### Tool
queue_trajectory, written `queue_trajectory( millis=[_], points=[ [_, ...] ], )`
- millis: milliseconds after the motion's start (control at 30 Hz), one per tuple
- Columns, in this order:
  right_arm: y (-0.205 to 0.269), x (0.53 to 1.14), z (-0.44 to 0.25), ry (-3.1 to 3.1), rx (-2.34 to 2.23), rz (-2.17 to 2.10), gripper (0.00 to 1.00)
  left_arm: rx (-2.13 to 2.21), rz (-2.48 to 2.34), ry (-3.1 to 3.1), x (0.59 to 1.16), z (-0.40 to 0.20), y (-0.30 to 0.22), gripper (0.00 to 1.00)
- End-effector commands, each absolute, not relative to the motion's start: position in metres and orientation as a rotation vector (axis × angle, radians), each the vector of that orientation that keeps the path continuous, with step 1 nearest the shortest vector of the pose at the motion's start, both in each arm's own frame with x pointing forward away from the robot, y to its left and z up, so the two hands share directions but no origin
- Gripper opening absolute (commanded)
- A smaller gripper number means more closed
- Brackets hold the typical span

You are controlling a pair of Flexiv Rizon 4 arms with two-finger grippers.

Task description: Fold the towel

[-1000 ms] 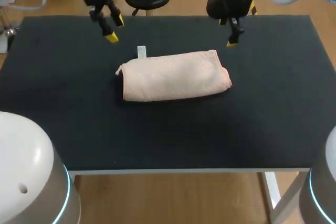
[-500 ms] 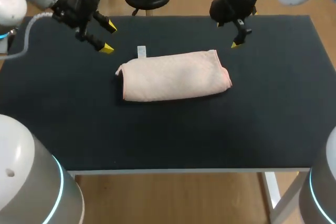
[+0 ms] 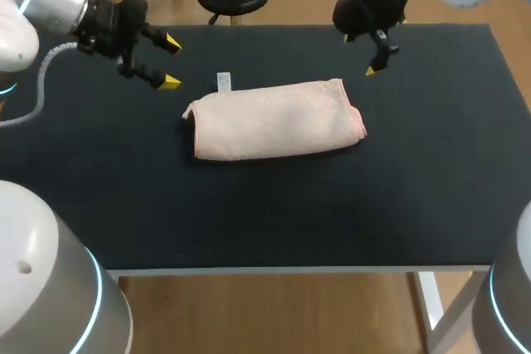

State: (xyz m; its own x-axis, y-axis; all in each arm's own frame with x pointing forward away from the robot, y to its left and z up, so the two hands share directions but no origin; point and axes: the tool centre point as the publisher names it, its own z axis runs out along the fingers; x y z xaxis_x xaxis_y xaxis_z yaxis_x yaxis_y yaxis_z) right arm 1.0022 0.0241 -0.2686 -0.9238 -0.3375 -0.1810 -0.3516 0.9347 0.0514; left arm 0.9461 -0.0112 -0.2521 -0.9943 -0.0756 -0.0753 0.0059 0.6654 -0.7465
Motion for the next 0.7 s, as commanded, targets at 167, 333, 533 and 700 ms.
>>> queue_trajectory(
  millis=[167, 333, 533, 700],
  points=[
    [-0.007, 1.018, -0.270, 2.732, 0.826, 1.503, 1.00, -0.057, -1.245, 2.774, 0.946, -0.252, -0.011, 1.00],
    [-0.019, 1.018, -0.283, 2.495, 1.470, 1.848, 1.00, -0.057, -1.245, 2.774, 0.946, -0.252, -0.011, 1.00],
    [-0.026, 1.020, -0.286, 2.517, 1.434, 1.883, 1.00, -0.057, -1.245, 2.774, 0.946, -0.252, -0.011, 1.00],
    [-0.026, 1.020, -0.286, 2.517, 1.434, 1.883, 1.00, -0.057, -1.245, 2.774, 0.946, -0.252, -0.011, 1.00]
  ],
)
